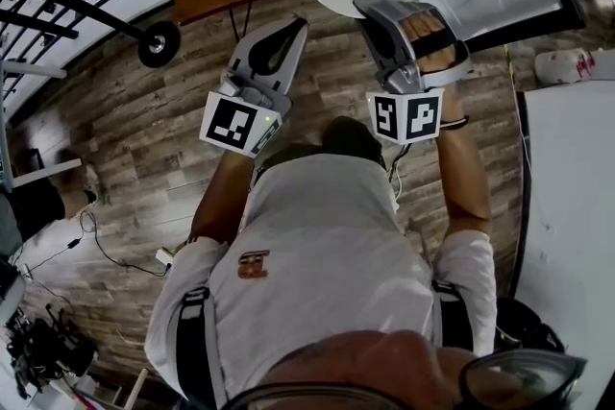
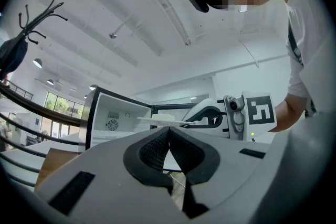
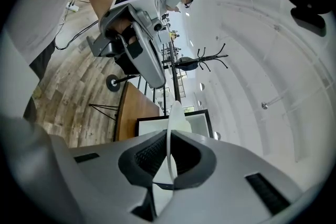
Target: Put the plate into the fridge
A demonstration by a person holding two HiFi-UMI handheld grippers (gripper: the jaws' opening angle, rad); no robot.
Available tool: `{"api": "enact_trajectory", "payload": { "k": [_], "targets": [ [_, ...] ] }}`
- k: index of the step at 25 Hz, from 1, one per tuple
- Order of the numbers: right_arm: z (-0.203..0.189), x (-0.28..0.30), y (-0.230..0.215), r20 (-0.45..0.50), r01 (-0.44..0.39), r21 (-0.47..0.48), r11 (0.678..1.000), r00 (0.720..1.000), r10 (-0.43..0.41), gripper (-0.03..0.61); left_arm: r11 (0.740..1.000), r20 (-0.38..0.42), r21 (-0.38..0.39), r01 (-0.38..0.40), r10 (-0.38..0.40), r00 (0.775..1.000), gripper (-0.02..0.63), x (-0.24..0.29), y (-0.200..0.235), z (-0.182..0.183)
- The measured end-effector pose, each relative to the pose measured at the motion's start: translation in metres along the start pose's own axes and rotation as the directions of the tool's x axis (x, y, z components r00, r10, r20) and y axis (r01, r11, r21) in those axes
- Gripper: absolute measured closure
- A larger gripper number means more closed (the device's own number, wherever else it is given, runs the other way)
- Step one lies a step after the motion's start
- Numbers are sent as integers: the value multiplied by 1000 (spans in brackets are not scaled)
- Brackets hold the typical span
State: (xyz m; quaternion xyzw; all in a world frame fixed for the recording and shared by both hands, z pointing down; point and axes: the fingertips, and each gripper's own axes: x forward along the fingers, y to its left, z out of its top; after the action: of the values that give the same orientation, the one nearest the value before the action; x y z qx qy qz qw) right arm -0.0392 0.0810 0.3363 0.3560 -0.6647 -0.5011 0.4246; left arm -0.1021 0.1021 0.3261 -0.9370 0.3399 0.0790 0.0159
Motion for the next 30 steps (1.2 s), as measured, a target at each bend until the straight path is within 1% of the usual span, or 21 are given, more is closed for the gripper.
{"api": "enact_trajectory", "payload": {
  "k": [4, 9, 17, 23, 30],
  "targets": [
    [0, 19, -6, 2, -6, -4, 1000, 1000, 6, 537, 1000, 5, 1, -7, 7, 1000, 595, 6, 18, 4],
    [-14, 41, -9, 14, -1, -4, 1000, 1000, 1, 537, 1000, 0, 6, -24, 24, 1000, 595, 23, 34, -4],
    [-61, 88, -16, 31, 8, 5, 1000, 999, -8, 537, 998, -23, 27, -48, 49, 999, 595, 72, 60, -23],
    [-100, 145, -32, 62, 4, 0, 1000, 998, -4, 537, 997, -37, 32, -76, 77, 996, 595, 130, 101, -35],
    [-139, 187, -45, 99, -9, -26, 1000, 995, 11, 537, 992, -40, 35, -117, 119, 992, 595, 187, 127, -42]
  ]
}}
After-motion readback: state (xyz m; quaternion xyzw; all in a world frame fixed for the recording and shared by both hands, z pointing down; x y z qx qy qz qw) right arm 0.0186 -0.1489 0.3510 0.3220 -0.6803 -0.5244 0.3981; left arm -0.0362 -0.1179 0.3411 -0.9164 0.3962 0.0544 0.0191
